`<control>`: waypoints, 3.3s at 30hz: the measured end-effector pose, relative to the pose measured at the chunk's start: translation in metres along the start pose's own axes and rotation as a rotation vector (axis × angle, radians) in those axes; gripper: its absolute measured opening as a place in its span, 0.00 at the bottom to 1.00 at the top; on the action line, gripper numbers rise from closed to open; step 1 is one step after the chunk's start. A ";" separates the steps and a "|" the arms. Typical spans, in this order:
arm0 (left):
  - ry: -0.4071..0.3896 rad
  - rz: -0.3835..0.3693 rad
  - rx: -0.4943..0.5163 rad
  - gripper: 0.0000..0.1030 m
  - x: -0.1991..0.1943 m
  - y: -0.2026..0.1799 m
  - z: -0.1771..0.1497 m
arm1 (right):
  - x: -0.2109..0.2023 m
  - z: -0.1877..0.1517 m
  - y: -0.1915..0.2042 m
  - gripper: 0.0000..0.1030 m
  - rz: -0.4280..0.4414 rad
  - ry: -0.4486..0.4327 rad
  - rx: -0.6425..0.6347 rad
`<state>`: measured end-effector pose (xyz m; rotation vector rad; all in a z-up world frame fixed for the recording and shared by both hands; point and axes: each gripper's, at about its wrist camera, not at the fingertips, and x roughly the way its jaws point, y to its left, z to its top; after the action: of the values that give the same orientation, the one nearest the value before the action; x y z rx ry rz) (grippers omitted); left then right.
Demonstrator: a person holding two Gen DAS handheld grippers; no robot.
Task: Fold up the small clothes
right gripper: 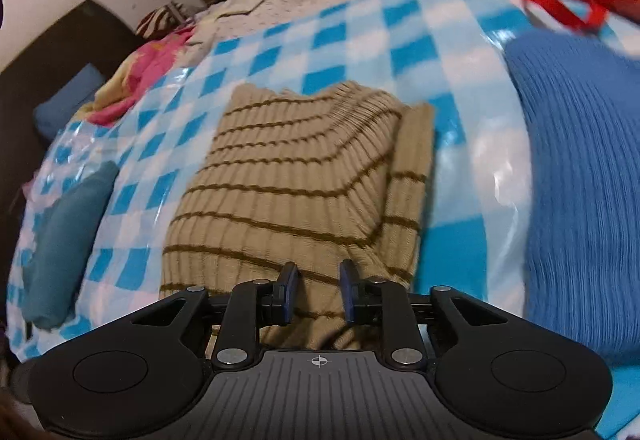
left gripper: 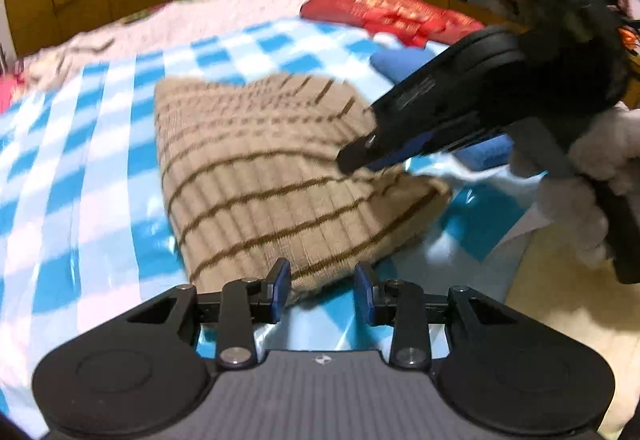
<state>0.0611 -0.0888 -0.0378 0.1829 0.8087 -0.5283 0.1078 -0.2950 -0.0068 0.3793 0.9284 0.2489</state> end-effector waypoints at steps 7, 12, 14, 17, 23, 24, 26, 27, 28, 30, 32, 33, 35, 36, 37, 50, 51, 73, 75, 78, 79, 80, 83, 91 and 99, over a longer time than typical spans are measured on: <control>0.018 0.006 -0.011 0.44 -0.002 0.000 -0.002 | -0.006 -0.005 0.002 0.21 -0.027 -0.024 0.014; 0.034 0.011 -0.053 0.44 -0.004 0.005 0.000 | -0.005 -0.013 0.008 0.22 -0.053 -0.037 0.000; 0.039 0.020 -0.062 0.44 -0.004 0.006 0.001 | -0.004 -0.017 0.012 0.22 -0.074 -0.052 -0.026; 0.042 0.024 -0.070 0.44 -0.004 0.006 0.002 | -0.002 -0.025 0.019 0.22 -0.117 -0.070 -0.070; 0.052 0.038 -0.085 0.44 -0.003 0.009 0.001 | 0.005 -0.042 0.030 0.22 -0.184 -0.124 -0.186; 0.055 0.038 -0.090 0.44 -0.003 0.010 0.001 | 0.006 -0.044 0.030 0.22 -0.186 -0.131 -0.187; 0.060 0.035 -0.105 0.44 -0.002 0.012 0.000 | 0.006 -0.046 0.029 0.22 -0.183 -0.138 -0.176; 0.063 0.035 -0.108 0.44 -0.002 0.013 0.000 | 0.005 -0.045 0.028 0.22 -0.181 -0.139 -0.172; 0.064 0.036 -0.110 0.44 -0.002 0.013 0.000 | 0.005 -0.045 0.027 0.22 -0.178 -0.140 -0.168; 0.066 0.040 -0.108 0.44 -0.001 0.013 0.000 | 0.006 -0.046 0.027 0.22 -0.177 -0.142 -0.168; 0.069 0.044 -0.106 0.44 -0.001 0.012 0.000 | 0.006 -0.046 0.028 0.22 -0.180 -0.144 -0.172; 0.070 0.046 -0.105 0.44 0.000 0.011 0.001 | 0.006 -0.046 0.028 0.22 -0.182 -0.146 -0.174; 0.073 0.047 -0.106 0.44 0.000 0.011 0.001 | 0.006 -0.047 0.028 0.22 -0.184 -0.148 -0.178; 0.075 0.048 -0.107 0.44 0.000 0.011 0.001 | 0.006 -0.047 0.029 0.22 -0.184 -0.149 -0.178; 0.076 0.049 -0.107 0.44 0.000 0.011 0.002 | 0.006 -0.047 0.029 0.22 -0.184 -0.148 -0.177; 0.035 0.072 -0.115 0.44 -0.013 0.017 0.012 | 0.005 -0.047 0.025 0.23 -0.166 -0.151 -0.158; 0.023 0.083 -0.116 0.44 -0.016 0.019 0.015 | 0.005 -0.046 0.025 0.23 -0.163 -0.151 -0.155; 0.014 0.198 -0.120 0.67 0.044 0.062 0.049 | 0.002 -0.043 0.007 0.23 -0.083 -0.159 -0.037; 0.023 0.180 -0.162 0.68 0.041 0.068 0.043 | 0.003 -0.043 0.006 0.23 -0.079 -0.159 -0.033; 0.018 0.183 -0.160 0.68 0.034 0.065 0.038 | 0.002 -0.043 0.005 0.23 -0.076 -0.160 -0.027; 0.011 0.187 -0.153 0.68 0.031 0.063 0.036 | 0.002 -0.043 0.006 0.23 -0.076 -0.161 -0.027; 0.004 0.191 -0.144 0.67 0.028 0.060 0.035 | 0.002 -0.043 0.006 0.23 -0.076 -0.163 -0.027; -0.002 0.192 -0.113 0.67 0.021 0.054 0.032 | 0.000 -0.045 0.005 0.23 -0.073 -0.170 -0.022; 0.002 0.188 -0.051 0.67 0.013 0.046 0.013 | -0.024 -0.054 0.009 0.41 -0.071 -0.170 -0.011; -0.062 0.163 -0.037 0.66 -0.002 0.044 0.006 | -0.061 -0.047 0.028 0.57 -0.182 -0.245 -0.077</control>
<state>0.0869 -0.0528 -0.0342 0.1951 0.7357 -0.3636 0.0328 -0.2820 0.0245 0.2459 0.7044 0.0692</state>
